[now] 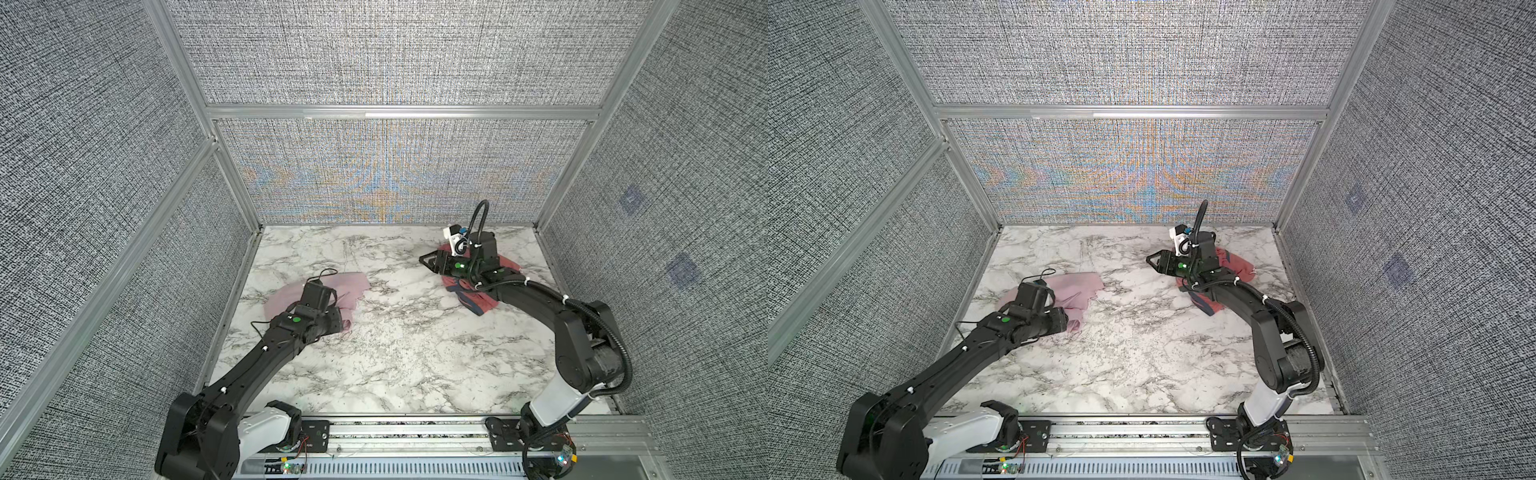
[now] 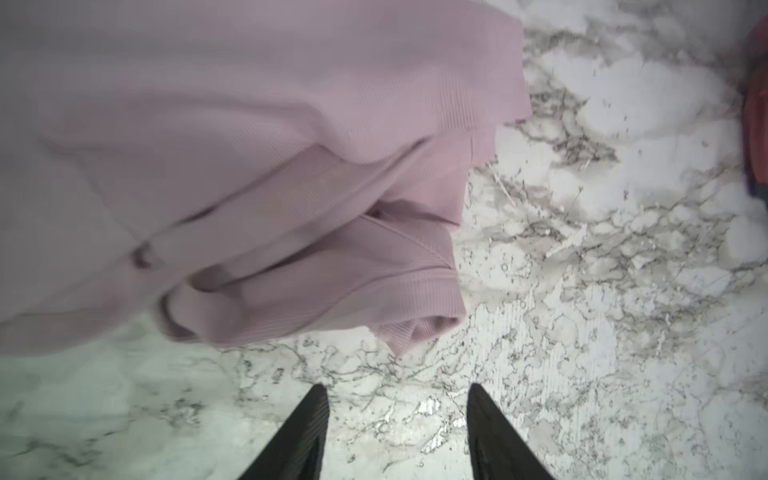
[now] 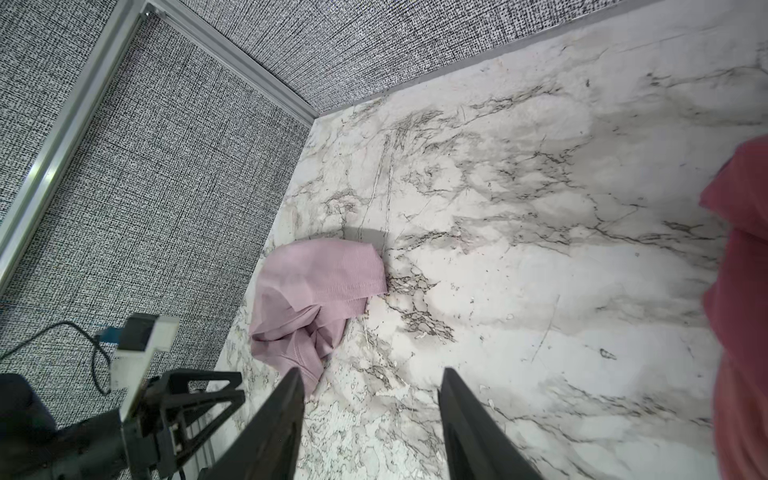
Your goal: Pick out a specific cloth from the pile
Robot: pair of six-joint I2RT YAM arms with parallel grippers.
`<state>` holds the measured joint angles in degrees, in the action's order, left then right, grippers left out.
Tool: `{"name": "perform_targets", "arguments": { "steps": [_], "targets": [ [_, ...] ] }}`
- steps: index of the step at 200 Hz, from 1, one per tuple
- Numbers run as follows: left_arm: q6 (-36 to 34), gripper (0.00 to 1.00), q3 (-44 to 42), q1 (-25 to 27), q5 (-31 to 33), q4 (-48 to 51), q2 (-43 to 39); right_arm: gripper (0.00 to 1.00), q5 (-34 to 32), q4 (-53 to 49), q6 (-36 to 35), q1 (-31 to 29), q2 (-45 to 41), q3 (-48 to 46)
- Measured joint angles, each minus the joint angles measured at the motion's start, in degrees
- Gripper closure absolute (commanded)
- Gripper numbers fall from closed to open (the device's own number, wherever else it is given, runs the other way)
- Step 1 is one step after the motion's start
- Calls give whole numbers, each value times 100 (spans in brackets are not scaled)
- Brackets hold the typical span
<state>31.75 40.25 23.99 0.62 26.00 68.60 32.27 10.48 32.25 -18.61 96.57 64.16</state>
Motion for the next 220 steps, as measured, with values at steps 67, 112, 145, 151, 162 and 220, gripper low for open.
{"name": "perform_targets", "arguments": {
  "steps": [67,112,145,151,162,220],
  "targets": [
    [39,50,142,407,-114,-442,1259,46,39,170,90,98,-76,-175],
    [42,50,339,455,125,-470,1657,46,127,177,208,114,-81,-188],
    [35,51,616,621,575,-297,1976,46,168,275,260,120,-46,-188],
    [31,51,664,649,649,-264,2046,46,173,299,280,120,-26,-188],
    [17,53,737,699,785,-197,2157,46,184,306,299,120,-2,-188],
    [17,99,1290,990,1685,267,2955,46,256,319,358,120,-35,-94]
  ]
}}
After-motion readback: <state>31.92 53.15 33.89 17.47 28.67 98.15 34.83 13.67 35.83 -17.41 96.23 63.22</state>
